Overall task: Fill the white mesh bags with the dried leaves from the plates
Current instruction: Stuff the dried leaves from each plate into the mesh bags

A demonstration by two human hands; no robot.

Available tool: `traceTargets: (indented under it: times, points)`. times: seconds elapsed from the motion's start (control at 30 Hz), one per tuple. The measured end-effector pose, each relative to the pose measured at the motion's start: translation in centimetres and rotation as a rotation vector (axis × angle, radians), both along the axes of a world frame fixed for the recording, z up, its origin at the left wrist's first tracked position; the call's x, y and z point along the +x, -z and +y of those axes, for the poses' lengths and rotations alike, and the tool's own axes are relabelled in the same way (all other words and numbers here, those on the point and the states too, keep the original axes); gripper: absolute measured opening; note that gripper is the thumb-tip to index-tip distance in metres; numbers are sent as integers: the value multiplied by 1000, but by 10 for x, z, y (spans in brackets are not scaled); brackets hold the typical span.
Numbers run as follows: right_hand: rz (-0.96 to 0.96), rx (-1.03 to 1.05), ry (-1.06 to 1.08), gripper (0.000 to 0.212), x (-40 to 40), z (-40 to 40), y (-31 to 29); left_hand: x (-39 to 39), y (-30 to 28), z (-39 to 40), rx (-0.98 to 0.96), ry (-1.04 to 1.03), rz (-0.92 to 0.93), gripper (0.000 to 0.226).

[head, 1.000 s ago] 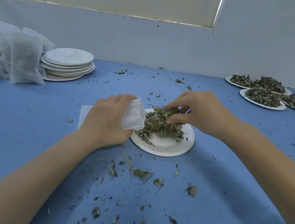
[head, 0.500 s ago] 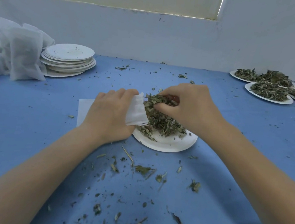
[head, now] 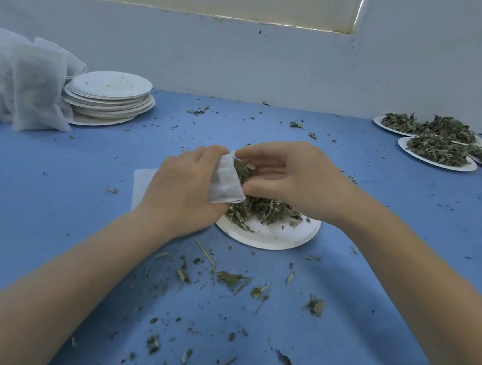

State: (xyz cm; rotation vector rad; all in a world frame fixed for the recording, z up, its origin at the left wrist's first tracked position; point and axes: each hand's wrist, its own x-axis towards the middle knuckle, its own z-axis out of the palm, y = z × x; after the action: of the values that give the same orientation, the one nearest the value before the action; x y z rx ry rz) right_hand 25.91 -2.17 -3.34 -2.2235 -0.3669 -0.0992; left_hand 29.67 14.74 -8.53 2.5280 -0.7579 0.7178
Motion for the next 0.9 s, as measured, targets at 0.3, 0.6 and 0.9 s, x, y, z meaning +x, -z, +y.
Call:
traceTargets:
  times: [0.3,0.6,0.9]
  points:
    - [-223,-137,112,10,3,9,16,-5,-3,-6,-89,32,67,53]
    - [-125,-275,-181,16,2,8,18,-8,-2,-12,-84,75,81,56]
    - [-182,178,247,27,5,11,23,-13,-8,-14,-234,52,122,61]
